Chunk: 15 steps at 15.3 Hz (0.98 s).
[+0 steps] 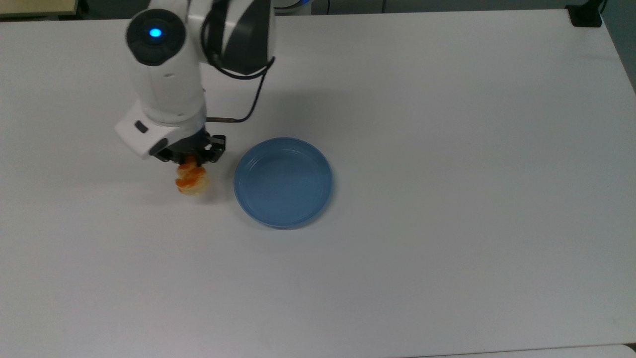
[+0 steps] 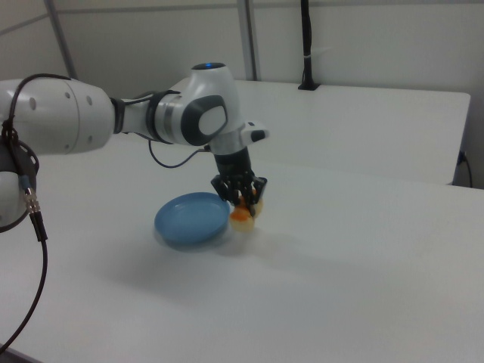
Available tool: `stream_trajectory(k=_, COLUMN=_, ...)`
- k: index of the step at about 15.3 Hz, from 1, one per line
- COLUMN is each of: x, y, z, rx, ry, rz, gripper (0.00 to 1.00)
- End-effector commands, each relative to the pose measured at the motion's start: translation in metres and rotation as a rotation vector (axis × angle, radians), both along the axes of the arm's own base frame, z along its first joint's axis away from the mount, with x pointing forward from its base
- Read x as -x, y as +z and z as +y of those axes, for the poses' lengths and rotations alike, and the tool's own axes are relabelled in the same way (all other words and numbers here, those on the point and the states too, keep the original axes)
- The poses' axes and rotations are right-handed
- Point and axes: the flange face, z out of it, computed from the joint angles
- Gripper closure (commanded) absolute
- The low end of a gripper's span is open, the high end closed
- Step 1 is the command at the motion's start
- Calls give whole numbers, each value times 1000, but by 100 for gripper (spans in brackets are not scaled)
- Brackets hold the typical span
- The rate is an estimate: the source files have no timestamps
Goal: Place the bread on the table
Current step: 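Carry the bread roll off the plate and lower it onto the table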
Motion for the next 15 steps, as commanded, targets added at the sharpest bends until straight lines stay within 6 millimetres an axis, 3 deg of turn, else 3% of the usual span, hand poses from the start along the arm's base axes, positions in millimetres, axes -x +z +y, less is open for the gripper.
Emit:
stream_trajectory(k=1, x=1, y=-8, z=-19, rx=19, ry=19, rz=3, gripper=72)
stream_trajectory(k=6, x=-1, y=-25, z=-20, rx=21, ry=19, rz=11, gripper=72)
stream_trajectory(k=8, x=-2, y=-43, z=-26, rx=22, ry=12, rz=17, gripper=70)
stream_trajectory(k=11, x=-8, y=-49, z=-38, rx=32, ry=-3, rz=-50, gripper=68)
stream_trajectory(k=12, x=-9, y=-56, z=-39, rx=32, ry=-5, rz=-44, gripper=62)
stream_trajectory(k=13, x=-9, y=-60, z=-39, rx=31, ry=-4, rz=-38, gripper=46)
stream_trajectory(k=15, x=-9, y=-59, z=-39, rx=31, ry=-5, rz=-39, gripper=0)
